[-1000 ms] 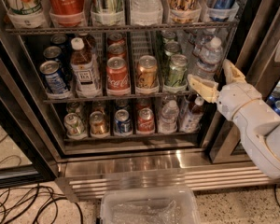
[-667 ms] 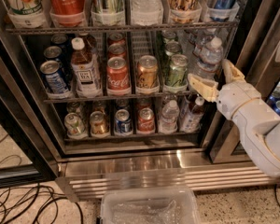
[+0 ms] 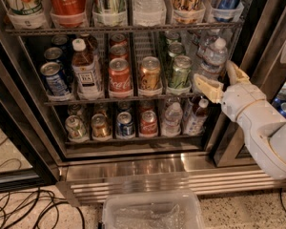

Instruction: Pick water bottle from middle shelf of fridge

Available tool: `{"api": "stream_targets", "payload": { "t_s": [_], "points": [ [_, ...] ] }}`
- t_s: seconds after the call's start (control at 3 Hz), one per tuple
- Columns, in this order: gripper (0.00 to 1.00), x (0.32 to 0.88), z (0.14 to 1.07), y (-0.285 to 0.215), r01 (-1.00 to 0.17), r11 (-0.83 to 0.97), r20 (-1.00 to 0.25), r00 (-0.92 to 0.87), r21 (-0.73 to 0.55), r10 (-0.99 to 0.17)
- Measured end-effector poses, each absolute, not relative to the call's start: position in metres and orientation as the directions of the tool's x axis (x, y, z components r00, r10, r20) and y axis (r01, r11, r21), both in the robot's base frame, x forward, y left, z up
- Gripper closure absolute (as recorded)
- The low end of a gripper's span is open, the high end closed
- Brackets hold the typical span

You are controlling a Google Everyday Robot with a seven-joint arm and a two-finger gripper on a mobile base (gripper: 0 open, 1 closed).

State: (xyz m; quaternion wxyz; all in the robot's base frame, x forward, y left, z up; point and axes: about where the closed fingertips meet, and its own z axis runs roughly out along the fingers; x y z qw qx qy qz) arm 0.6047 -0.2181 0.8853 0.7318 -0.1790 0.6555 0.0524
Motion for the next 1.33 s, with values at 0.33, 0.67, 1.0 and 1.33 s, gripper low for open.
{"api": "stream_targets", "payload": {
  "t_s": [0.33, 0.67, 1.0, 1.33],
  "points": [
    [0.32, 0.609, 0.885, -0.222, -0.303, 0.931, -0.977, 0.129, -0.203, -0.171],
    [0.33, 0.614, 0.883, -0.229, -0.287, 0.936, -0.977, 0.124, -0.203, -0.174],
    [0.32, 0.619, 0.883, -0.232, -0.279, 0.938, -0.976, 0.124, -0.207, -0.179],
    [0.32, 0.622, 0.882, -0.235, -0.268, 0.94, -0.975, 0.123, -0.212, -0.184]
  ]
}}
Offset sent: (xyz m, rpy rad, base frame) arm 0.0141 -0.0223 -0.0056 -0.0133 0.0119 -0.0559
